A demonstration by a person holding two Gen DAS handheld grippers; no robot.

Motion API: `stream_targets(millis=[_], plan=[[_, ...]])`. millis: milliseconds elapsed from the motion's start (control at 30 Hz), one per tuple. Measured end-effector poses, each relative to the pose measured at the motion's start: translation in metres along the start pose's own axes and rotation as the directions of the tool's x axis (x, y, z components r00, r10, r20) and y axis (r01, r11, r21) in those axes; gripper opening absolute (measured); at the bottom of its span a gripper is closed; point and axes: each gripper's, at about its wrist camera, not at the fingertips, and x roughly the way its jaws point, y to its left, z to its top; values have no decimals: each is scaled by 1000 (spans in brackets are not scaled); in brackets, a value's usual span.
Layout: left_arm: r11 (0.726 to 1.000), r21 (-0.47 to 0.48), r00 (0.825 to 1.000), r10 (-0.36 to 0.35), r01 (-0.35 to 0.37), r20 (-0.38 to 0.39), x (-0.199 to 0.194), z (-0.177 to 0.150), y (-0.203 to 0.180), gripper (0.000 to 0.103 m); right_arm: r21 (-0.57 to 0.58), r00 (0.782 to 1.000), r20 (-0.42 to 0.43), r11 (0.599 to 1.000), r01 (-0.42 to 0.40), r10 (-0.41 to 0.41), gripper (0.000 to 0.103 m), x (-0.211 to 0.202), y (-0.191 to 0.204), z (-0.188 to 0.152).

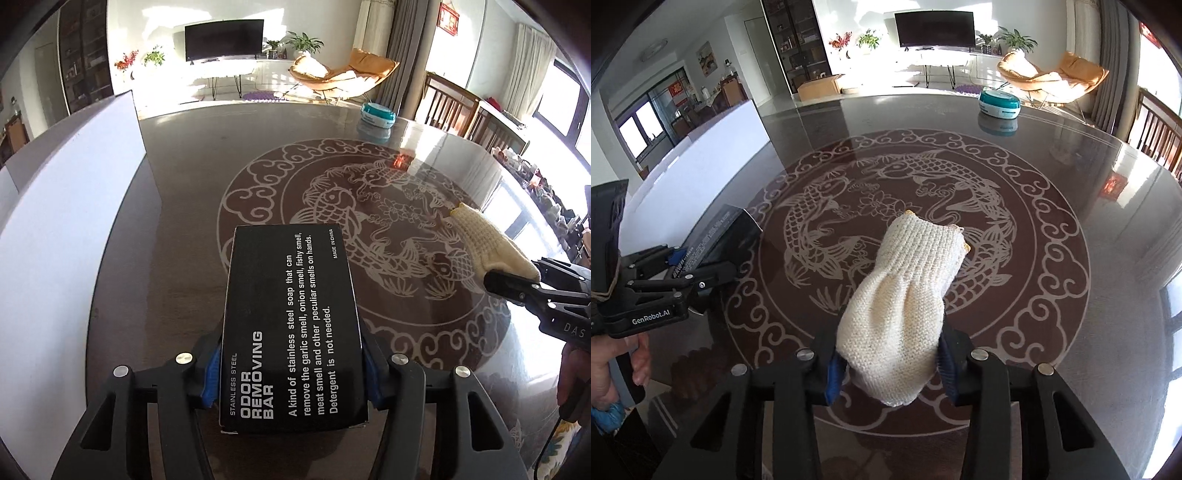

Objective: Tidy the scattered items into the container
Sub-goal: 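Hold the black box in the left tool and white cloth in the right tool, then carry the black box and white cloth over the container and open both tools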

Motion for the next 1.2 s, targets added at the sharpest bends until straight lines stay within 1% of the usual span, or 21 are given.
stream_targets(millis=[67, 167, 200, 267, 333, 400, 433, 500, 567, 633, 667, 767, 800, 833, 900, 967, 1033, 1100, 1133, 1167, 1200], plan=[[999, -35, 999, -28, 29, 18, -16, 0, 2, 58, -31, 1000, 26, 1000, 0, 1, 42, -14, 10, 4], [991, -101, 995, -78, 83, 54, -44, 5, 16, 58, -65, 1000, 12, 998, -21, 22, 42, -17, 26, 14], [989, -117, 994, -84, 93, 76, -59, 6, 23, 58, -79, 999, 14, 996, -35, 37, 42, -19, 34, 21], [988, -131, 990, -71, 87, 121, -92, 11, 40, 58, -127, 996, 40, 990, -69, 74, 42, -28, 59, 39], [990, -138, 988, -20, 41, 152, -121, 17, 67, 58, -197, 989, 69, 974, -113, 129, 42, -40, 94, 62], [986, -164, 986, 57, -31, 156, -143, 19, 103, 58, -271, 977, 84, 948, -169, 198, 42, -48, 136, 87], [980, -187, 984, 100, -71, 149, -151, 18, 124, 58, -305, 967, 82, 930, -204, 240, 42, -50, 159, 99], [957, -249, 976, 184, -149, 120, -162, 12, 168, 58, -361, 944, 66, 890, -279, 323, 42, -48, 206, 121], [927, -317, 968, 238, -201, 82, -167, -1, 210, 58, -412, 920, 35, 845, -342, 390, 42, -40, 253, 138], [897, -373, 962, 271, -239, 33, -161, -13, 244, 58, -453, 901, -6, 802, -389, 434, 42, -25, 297, 150], [884, -393, 961, 276, -251, 6, -156, -16, 259, 58, -470, 895, -27, 785, -404, 444, 42, -15, 317, 155], [858, -435, 960, 276, -272, -55, -136, -16, 291, 58, -500, 895, -91, 757, -421, 438, 42, 24, 364, 162], [855, -438, 959, 276, -276, -66, -130, -11, 297, 58, -506, 898, -104, 755, -417, 427, 42, 36, 375, 164], [855, -437, 959, 274, -277, -72, -124, -8, 301, 58, -514, 907, -107, 758, -401, 407, 42, 48, 383, 165], [857, -432, 959, 271, -281, -85, -110, 5, 309, 58, -507, 922, -107, 777, -373, 373, 42, 69, 388, 173], [855, -435, 959, 264, -283, -106, -87, 14, 310, 58, -483, 939, -104, 808, -337, 329, 42, 91, 385, 183], [850, -448, 961, 243, -277, -134, -64, 21, 313, 58, -465, 950, -114, 830, -309, 289, 43, 112, 379, 193], [848, -452, 960, 222, -277, -171, -46, 23, 313, 59, -483, 962, -134, 832, -273, 238, 50, 130, 379, 200], [847, -450, 957, 220, -283, -187, -40, 23, 311, 60, -497, 968, -150, 831, -251, 202, 66, 138, 381, 201], [847, -443, 954, 225, -293, -200, -36, 22, 307, 65, -505, 972, -161, 832, -231, 172, 85, 145, 382, 201], [848, -433, 949, 237, -306, -207, -34, 20, 304, 70, -507, 975, -154, 834, -217, 160, 88, 147, 380, 201]])
